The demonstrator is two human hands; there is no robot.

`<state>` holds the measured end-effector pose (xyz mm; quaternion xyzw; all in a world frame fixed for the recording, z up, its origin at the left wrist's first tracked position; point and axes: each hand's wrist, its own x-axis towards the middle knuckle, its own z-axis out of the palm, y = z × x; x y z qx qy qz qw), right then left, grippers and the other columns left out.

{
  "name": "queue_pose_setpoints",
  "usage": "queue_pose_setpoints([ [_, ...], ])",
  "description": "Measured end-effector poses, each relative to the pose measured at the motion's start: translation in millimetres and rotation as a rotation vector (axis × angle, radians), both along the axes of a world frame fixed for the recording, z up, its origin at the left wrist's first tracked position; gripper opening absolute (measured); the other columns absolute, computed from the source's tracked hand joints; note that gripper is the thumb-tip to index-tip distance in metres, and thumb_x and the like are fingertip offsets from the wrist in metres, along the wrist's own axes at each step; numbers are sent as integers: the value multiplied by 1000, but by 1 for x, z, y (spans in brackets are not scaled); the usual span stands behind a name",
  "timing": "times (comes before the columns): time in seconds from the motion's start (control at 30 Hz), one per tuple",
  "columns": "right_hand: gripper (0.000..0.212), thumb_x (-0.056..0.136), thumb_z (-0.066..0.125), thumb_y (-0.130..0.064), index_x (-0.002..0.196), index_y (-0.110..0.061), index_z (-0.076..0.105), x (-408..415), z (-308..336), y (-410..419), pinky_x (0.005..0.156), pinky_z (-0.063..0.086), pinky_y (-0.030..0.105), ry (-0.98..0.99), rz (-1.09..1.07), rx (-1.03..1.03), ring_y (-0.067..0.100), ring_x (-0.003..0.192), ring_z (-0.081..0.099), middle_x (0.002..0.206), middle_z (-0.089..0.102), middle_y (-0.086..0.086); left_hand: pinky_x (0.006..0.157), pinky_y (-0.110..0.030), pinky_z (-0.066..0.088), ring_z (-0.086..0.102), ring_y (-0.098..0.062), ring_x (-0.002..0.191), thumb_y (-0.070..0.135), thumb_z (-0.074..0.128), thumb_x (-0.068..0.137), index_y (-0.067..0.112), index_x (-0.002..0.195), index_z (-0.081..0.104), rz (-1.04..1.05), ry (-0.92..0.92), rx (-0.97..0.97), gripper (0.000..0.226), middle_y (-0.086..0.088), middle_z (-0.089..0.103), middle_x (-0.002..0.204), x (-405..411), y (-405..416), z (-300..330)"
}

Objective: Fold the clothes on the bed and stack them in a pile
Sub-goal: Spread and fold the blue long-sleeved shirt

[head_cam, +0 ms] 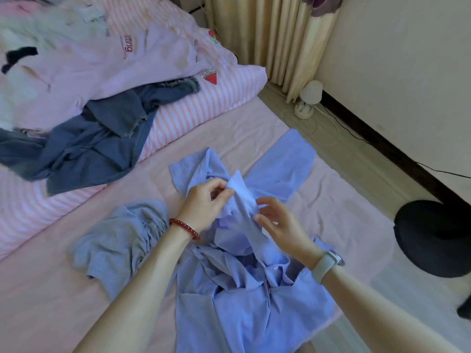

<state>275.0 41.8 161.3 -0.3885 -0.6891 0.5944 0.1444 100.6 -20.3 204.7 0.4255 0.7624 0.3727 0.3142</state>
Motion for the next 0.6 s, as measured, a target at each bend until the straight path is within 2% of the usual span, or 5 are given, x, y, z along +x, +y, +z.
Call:
queue_pose_setpoints([
  [0.1, 19, 89, 57, -4, 104, -15, 55, 1, 7, -19, 85, 44, 21, -24, 105, 13, 14, 87, 59, 88, 61, -2, 58, -21, 39, 44, -9, 58, 6, 58, 89, 5, 74, 55, 98, 83, 141, 15, -9, 52, 60, 0, -12, 34],
  [0.2, 20, 90, 58, -9, 80, -23, 48, 1, 24, -36, 76, 42, 33, -56, 266, 72, 15, 77, 49, 76, 53, -5, 57, -16, 37, 46, -2, 55, 5, 55, 90, 13, 78, 51, 233, 179, 281, 15, 2, 51, 60, -7, -36, 76],
  [0.3, 23, 89, 60, -12, 73, -21, 46, 6, 55, -45, 66, 38, 22, -67, 410, 131, 11, 68, 41, 69, 47, -5, 62, -26, 39, 49, -14, 65, 4, 52, 92, 11, 84, 51, 387, 296, 394, 11, -8, 56, 72, -13, -79, 114],
  [0.47, 23, 87, 61, -14, 71, -15, 44, 24, 121, -53, 65, 33, 29, -129, 664, 386, 16, 69, 40, 70, 45, 1, 56, -13, 33, 41, 4, 54, 4, 51, 93, 13, 80, 47, 728, 455, 498, 16, 5, 43, 62, 6, -180, 167],
  [0.6, 30, 91, 55, -12, 70, -22, 37, 53, 164, -86, 58, 24, 29, -39, 561, 605, 22, 66, 44, 63, 45, -3, 58, -12, 33, 44, 7, 57, 6, 51, 92, 9, 84, 49, 905, 578, 545, 10, 5, 43, 63, 59, -265, 210],
])
